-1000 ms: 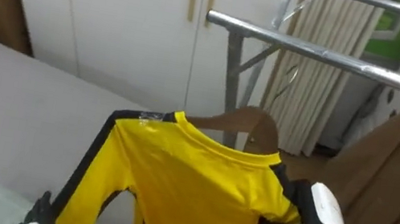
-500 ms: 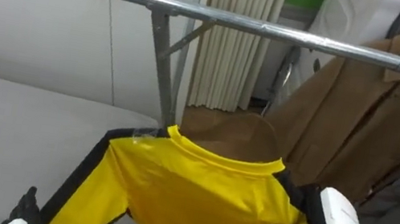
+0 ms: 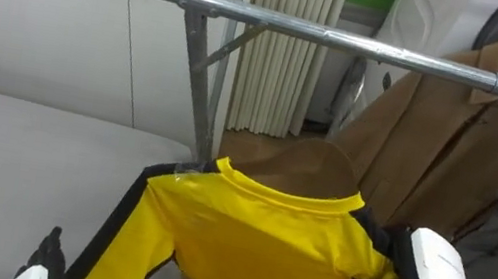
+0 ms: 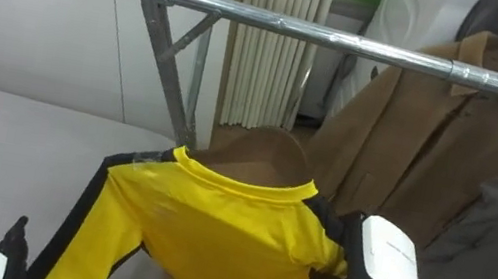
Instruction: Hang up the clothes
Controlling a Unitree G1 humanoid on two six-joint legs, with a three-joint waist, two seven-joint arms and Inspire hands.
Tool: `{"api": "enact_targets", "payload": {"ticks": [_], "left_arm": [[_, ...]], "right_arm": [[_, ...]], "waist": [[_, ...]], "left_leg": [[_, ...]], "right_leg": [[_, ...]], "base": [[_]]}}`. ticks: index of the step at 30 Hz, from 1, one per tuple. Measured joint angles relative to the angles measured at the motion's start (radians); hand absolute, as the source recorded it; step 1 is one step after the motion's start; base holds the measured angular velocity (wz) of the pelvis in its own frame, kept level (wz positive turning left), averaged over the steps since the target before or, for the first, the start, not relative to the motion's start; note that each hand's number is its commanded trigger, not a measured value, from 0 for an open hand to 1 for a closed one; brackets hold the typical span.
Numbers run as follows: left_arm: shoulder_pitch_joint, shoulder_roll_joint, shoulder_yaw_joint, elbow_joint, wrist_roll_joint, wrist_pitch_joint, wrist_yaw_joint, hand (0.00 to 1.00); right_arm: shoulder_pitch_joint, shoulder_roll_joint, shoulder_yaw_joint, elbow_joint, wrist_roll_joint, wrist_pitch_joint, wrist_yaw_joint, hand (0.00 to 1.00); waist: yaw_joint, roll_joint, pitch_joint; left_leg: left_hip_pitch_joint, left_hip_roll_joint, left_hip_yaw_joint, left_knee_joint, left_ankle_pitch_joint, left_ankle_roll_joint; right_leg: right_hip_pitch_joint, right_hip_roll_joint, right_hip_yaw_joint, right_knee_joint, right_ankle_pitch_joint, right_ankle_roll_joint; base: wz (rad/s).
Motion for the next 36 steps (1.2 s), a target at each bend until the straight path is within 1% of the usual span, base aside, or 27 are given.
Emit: {"api": "enact_targets", "payload": {"ticks": [1,3,4,6,12,16,18,22,23,27,29,34,36], "left_arm": [[0.008,0.001,0.000,0.000,0.000,0.000,-0.001,0.00],[0.038,0.000,0.000,0.000,0.001,0.000,-0.020,0.00],[0.045,0.000,0.000,0.000,0.001,0.000,-0.023,0.00],[0.063,0.000,0.001,0.005,0.003,0.003,-0.040,0.00],[0.110,0.002,0.008,0.029,0.002,0.004,-0.039,0.00],[0.143,0.007,0.009,0.046,0.002,0.005,-0.039,0.00],[0.159,0.011,0.009,0.059,0.002,0.005,-0.040,0.00],[0.155,0.018,0.014,0.144,0.003,0.004,-0.040,0.00],[0.158,0.021,0.014,0.147,0.003,0.004,-0.040,0.00],[0.156,0.033,0.014,0.172,0.003,0.004,-0.039,0.00],[0.153,0.033,0.014,0.189,0.003,0.005,-0.039,0.00],[0.156,0.030,0.026,0.190,0.009,0.007,-0.048,0.00],[0.156,0.028,0.035,0.190,0.022,0.006,-0.058,0.00]], "right_arm": [[0.000,-0.002,0.000,-0.006,0.000,0.000,0.000,1.00],[0.000,-0.018,0.000,-0.030,0.000,0.000,0.000,1.00],[0.000,-0.021,-0.001,-0.036,0.000,0.000,0.000,1.00],[-0.001,-0.024,-0.005,-0.060,-0.001,0.002,0.000,1.00],[-0.005,-0.024,-0.005,-0.110,-0.007,0.003,-0.001,1.00],[-0.009,-0.024,-0.005,-0.154,-0.020,0.002,-0.014,1.00],[-0.009,-0.024,-0.006,-0.168,-0.020,0.002,-0.029,1.00],[-0.009,-0.024,-0.029,-0.177,-0.042,0.002,-0.049,1.00],[-0.009,-0.025,-0.032,-0.182,-0.043,0.002,-0.054,1.00],[-0.009,-0.049,-0.034,-0.205,-0.045,-0.001,-0.093,1.00],[-0.009,-0.055,-0.034,-0.205,-0.045,-0.002,-0.095,1.00],[-0.009,-0.062,-0.058,-0.206,-0.035,-0.004,-0.089,1.00],[-0.010,-0.066,-0.074,-0.206,0.002,-0.008,-0.088,1.00]], "waist": [[0.001,0.001,-0.0008],[0.004,0.003,-0.0017],[0.006,0.003,-0.0019],[0.025,0.003,-0.0022],[0.054,0.004,-0.0029],[0.053,0.002,-0.0041],[0.049,-0.002,-0.0069],[0.047,-0.010,-0.0091],[0.047,-0.011,-0.0090],[0.048,-0.013,-0.0093],[0.048,-0.012,-0.0086],[0.051,-0.013,-0.0087],[0.052,-0.012,-0.0086]], "left_leg": [[0.000,0.000,-0.002,0.000,0.000,0.000],[0.002,0.001,-0.022,0.000,0.000,-0.001],[0.003,0.001,-0.024,0.000,0.000,-0.001],[0.007,0.002,-0.025,-0.003,0.002,-0.003],[0.026,0.003,-0.028,-0.014,0.007,-0.010],[0.027,0.003,-0.032,-0.014,0.009,-0.012],[0.028,0.003,-0.038,-0.014,0.009,-0.013],[0.034,0.003,-0.041,-0.014,0.009,-0.013],[0.033,0.003,-0.041,-0.015,0.009,-0.013],[0.036,0.003,-0.040,-0.016,0.009,-0.013],[0.042,0.004,-0.040,-0.021,0.009,-0.013],[0.045,0.004,-0.043,-0.032,0.009,-0.014],[0.045,0.004,-0.043,-0.034,0.009,-0.014]], "right_leg": [[0.001,0.000,-0.002,0.000,0.000,0.000],[0.010,-0.001,-0.016,-0.002,0.000,0.000],[0.011,-0.001,-0.020,-0.002,0.000,0.000],[0.014,-0.002,-0.032,-0.001,0.000,0.000],[0.030,-0.001,-0.042,-0.012,0.001,-0.002],[0.029,0.000,-0.042,-0.017,0.002,-0.004],[0.033,0.000,-0.043,-0.017,0.003,-0.005],[0.044,0.000,-0.044,-0.019,0.003,-0.005],[0.044,0.001,-0.043,-0.019,0.003,-0.005],[0.047,0.002,-0.041,-0.019,0.003,-0.005],[0.047,0.003,-0.041,-0.019,0.003,-0.005],[0.049,0.006,-0.038,-0.021,0.003,-0.005],[0.052,0.006,-0.038,-0.021,0.003,-0.005]], "base": [[0.11],[0.16],[0.11],[0.04],[0.02],[0.00],[0.02],[0.01],[0.00],[0.00],[0.00],[0.00],[0.00]]}}
